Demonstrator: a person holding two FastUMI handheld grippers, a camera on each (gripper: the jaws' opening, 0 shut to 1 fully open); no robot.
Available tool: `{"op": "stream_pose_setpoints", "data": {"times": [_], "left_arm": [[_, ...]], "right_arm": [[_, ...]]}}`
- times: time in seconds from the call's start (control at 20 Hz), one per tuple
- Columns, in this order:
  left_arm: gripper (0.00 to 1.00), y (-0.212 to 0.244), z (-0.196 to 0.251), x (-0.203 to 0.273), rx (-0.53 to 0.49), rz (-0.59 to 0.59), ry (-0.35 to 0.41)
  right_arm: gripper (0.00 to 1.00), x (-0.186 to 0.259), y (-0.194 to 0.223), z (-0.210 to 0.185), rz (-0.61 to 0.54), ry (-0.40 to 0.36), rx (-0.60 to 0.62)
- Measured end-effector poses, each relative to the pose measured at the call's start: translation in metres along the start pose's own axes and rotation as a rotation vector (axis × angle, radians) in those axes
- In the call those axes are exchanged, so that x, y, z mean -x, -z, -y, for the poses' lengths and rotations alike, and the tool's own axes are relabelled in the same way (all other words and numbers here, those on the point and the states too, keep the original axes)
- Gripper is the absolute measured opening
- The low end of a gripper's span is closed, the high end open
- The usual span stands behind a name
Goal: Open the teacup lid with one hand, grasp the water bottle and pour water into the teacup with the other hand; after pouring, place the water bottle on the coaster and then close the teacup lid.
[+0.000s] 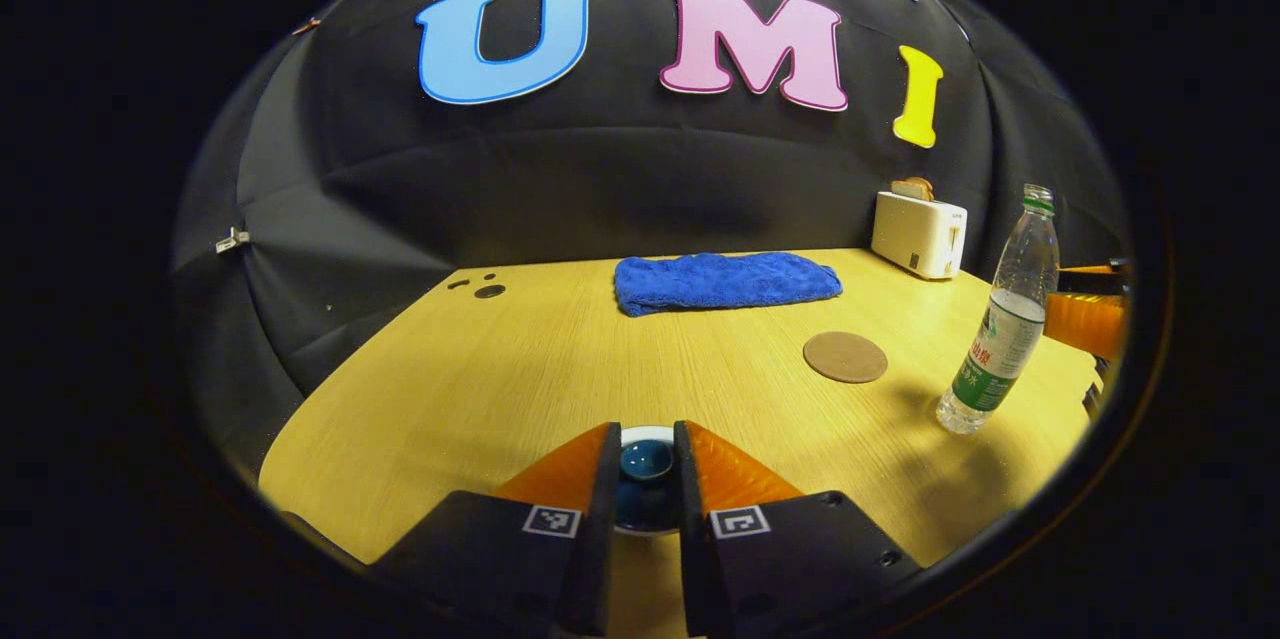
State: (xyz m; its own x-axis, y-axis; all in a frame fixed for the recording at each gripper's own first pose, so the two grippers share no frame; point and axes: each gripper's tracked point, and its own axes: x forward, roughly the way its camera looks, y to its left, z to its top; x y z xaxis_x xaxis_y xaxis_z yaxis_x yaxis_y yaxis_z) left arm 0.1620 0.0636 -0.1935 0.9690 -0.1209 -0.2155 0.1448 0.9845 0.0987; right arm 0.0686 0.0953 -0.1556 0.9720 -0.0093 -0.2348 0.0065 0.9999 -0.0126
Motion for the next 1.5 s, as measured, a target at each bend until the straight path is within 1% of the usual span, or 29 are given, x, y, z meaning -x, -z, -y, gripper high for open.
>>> {"op": "stream_pose_setpoints", "data": {"times": [0.05, 0.1, 0.2, 0.25, 0.35, 0.4, 0.45, 0.55, 0.7, 0.75, 0.8, 1.1, 1.25, 1.3, 1.4, 1.45, 1.5], "left_arm": [[0.28, -0.002, 0.0, 0.0, -0.004, 0.007, 0.0], [0.29, -0.001, 0.0, -0.001, -0.005, 0.01, 0.001], [0.28, -0.002, 0.001, -0.001, -0.005, 0.013, 0.003], [0.24, -0.003, 0.001, -0.001, -0.004, 0.016, 0.005], [0.31, -0.009, 0.002, 0.0, -0.003, 0.028, 0.011], [0.24, -0.011, 0.003, 0.001, -0.007, 0.034, 0.013], [0.27, -0.015, 0.004, 0.001, -0.011, 0.04, 0.017], [0.27, -0.021, 0.005, 0.003, -0.015, 0.051, 0.024], [0.27, -0.027, 0.004, 0.006, -0.03, 0.063, 0.024], [0.24, -0.028, 0.003, 0.007, -0.037, 0.063, 0.021], [0.27, -0.027, 0.004, 0.009, -0.036, 0.061, 0.024], [0.27, -0.019, 0.006, 0.009, -0.011, 0.04, 0.029], [0.27, -0.016, 0.006, 0.01, -0.003, 0.032, 0.036], [0.27, -0.014, 0.006, 0.009, -0.002, 0.027, 0.041], [0.27, -0.011, 0.005, 0.008, -0.014, 0.019, 0.049], [0.27, -0.011, 0.004, 0.009, -0.02, 0.019, 0.051], [0.27, -0.011, 0.002, 0.009, -0.023, 0.021, 0.052]], "right_arm": [[0.99, -0.002, 0.002, 0.0, 0.001, 0.005, -0.005], [0.99, -0.004, 0.003, 0.0, -0.001, 0.011, -0.009], [0.99, -0.008, 0.008, 0.0, -0.002, 0.024, -0.021], [0.99, -0.01, 0.009, 0.0, -0.003, 0.032, -0.028], [0.99, -0.014, 0.012, 0.001, -0.004, 0.044, -0.043], [0.99, -0.015, 0.014, 0.002, -0.005, 0.051, -0.048], [0.99, -0.017, 0.015, 0.003, -0.006, 0.059, -0.052], [0.99, -0.021, 0.016, 0.004, -0.004, 0.071, -0.056], [0.99, -0.03, 0.016, 0.009, 0.018, 0.11, -0.046], [0.99, -0.035, 0.017, 0.01, 0.018, 0.12, -0.052], [0.99, -0.039, 0.017, 0.01, 0.025, 0.127, -0.058], [0.99, -0.06, 0.024, 0.014, 0.04, 0.16, -0.065], [0.99, -0.074, 0.023, 0.014, 0.053, 0.16, -0.078], [0.98, -0.079, 0.023, 0.014, 0.057, 0.164, -0.077], [0.91, -0.083, 0.026, 0.017, 0.059, 0.173, -0.074], [0.82, -0.085, 0.027, 0.015, 0.059, 0.167, -0.078], [0.85, -0.087, 0.025, 0.014, 0.066, 0.164, -0.074]]}}
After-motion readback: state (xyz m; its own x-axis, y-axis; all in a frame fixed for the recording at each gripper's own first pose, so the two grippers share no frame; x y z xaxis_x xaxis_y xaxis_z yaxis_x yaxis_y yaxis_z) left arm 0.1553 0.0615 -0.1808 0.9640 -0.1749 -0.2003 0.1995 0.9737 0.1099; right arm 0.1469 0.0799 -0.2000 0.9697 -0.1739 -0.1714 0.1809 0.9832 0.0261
